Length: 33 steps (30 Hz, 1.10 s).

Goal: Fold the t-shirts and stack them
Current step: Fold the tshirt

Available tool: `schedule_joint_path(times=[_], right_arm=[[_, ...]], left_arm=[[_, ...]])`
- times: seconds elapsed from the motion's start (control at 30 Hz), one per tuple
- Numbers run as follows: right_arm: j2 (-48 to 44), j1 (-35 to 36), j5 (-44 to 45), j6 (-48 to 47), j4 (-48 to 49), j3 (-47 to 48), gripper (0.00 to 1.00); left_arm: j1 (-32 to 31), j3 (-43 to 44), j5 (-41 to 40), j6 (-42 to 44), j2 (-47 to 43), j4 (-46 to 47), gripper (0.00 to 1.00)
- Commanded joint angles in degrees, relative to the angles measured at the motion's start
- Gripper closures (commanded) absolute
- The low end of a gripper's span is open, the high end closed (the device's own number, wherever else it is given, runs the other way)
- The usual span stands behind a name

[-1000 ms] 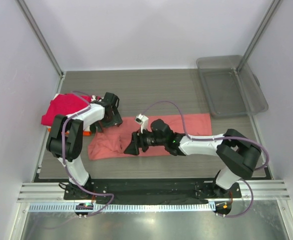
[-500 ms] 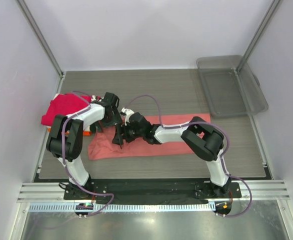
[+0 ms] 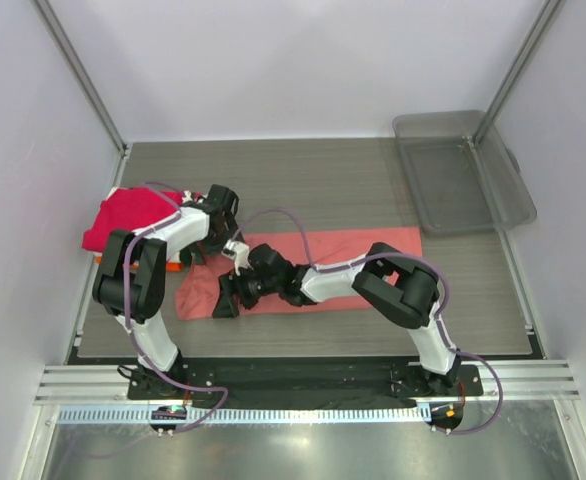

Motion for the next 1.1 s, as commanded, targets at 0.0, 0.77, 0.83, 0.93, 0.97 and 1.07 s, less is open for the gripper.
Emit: schedule_joint_path(times=[0.0,0.77,0.83,0.93,0.97,1.07], right_arm=[[-3.47,3.04,-9.16,-0.67,3.95,-1.54,0.26],[-12.8,-6.78,-6.36,-17.34,-17.38,1.85,0.27],[-10.34,-7.66,-7.42,-18.76,-18.71,4.41,0.26],[-5.68,-8.45,-11.29,-19.91,-19.33,8.64,0.26],[-4.02,-8.55,-11.91,-19.99,-19.33,10.3,0.26],[-0.94,-9.07,-13.93,-20.79,-19.33,12.77,0.26]], left_arm=[[0.49,-0.15,-3.5,0.66,1.36,-1.03,0.07],[0.4,-1.3,-1.65,0.75,-0.75,0.11,0.07],[0.4,-1.21,-1.92,0.84,-0.48,0.02,0.07],[0.4,-1.12,-1.92,0.84,-0.66,-0.06,0.07],[0.4,-1.21,-2.0,0.92,-0.66,-0.06,0.07],[0.4,-1.3,-2.18,0.84,-0.74,-0.06,0.07]])
